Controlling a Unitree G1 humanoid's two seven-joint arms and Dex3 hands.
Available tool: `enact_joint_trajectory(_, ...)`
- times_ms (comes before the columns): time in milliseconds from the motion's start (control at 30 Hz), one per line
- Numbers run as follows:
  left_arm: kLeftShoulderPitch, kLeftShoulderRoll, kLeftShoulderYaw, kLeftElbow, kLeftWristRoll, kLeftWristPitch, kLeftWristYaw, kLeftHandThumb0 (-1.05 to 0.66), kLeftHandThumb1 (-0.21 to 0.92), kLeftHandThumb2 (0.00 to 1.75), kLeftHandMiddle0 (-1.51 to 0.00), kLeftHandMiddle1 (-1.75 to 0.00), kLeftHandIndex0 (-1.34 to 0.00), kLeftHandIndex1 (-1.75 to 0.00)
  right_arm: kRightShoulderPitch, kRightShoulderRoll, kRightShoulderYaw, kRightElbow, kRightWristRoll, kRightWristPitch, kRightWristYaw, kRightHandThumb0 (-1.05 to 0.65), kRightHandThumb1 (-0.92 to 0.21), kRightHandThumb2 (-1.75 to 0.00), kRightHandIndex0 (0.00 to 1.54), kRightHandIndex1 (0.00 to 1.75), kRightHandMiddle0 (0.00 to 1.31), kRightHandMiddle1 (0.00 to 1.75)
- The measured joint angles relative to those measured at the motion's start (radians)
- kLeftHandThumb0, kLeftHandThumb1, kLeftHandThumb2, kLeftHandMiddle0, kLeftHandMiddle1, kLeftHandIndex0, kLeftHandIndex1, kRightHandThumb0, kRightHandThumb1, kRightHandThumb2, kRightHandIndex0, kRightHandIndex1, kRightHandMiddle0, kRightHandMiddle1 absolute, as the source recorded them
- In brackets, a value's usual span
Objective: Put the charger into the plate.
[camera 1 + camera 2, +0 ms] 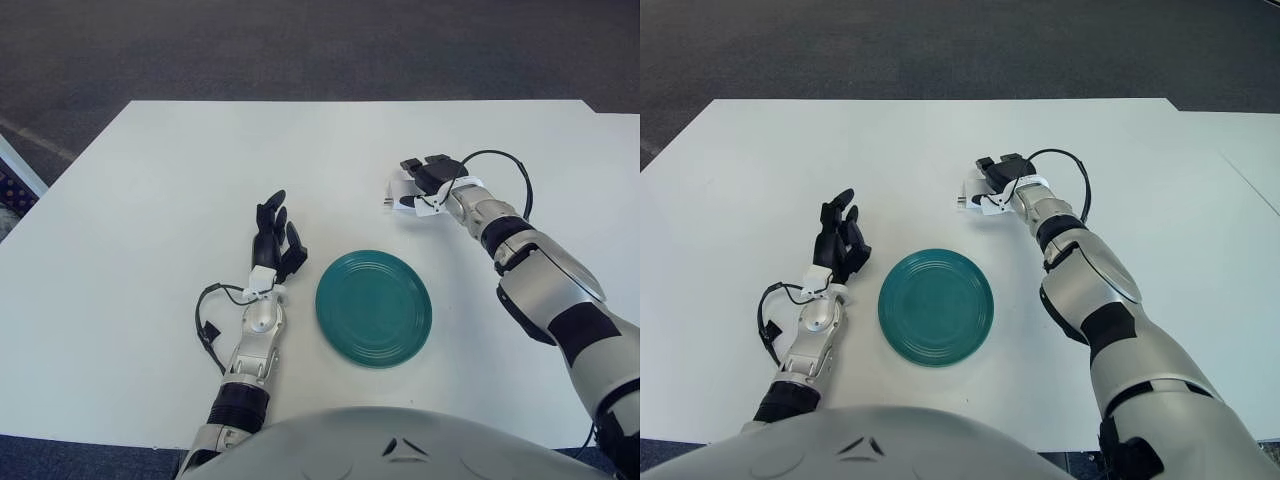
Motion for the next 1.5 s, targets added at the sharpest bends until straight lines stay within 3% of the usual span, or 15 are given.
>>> enact_joint_trajectory(400, 0.0, 0.0, -0.006, -0.007, -0.008, 0.03, 0.0, -0.92, 0.92, 0.94, -0.34, 0.0, 0.0, -0.81, 0.024, -0.012, 0.049, 0.003, -0.027, -0.022, -0.005, -0.86, -0.92, -0.56, 0.17, 0.0, 0.0, 0.18)
enact_joint_trajectory(867, 0.006, 0.0, -0.017, -0.023, -0.026, 0.042, 0.011, -0.93, 0.92, 0.93, -0.34, 0.0, 0.0, -0.8, 0.047, -0.022, 0.048, -0.001, -0.025, -0.018, -0.026, -0.88, -0.92, -0.52, 0.18, 0.01, 0.0, 0.19)
enact_joint_trajectory(1500, 0.031, 0.002, -0.037, -0.074, -0.042, 0.077, 0.003, -0.9, 0.92, 0.93, -0.35, -0.01, 0.0, -0.77, 0.053, -0.022, 0.067, -0.005, -0.035, -0.019, -0.026, -0.85, -0.92, -0.62, 0.13, 0.0, 0.0, 0.12)
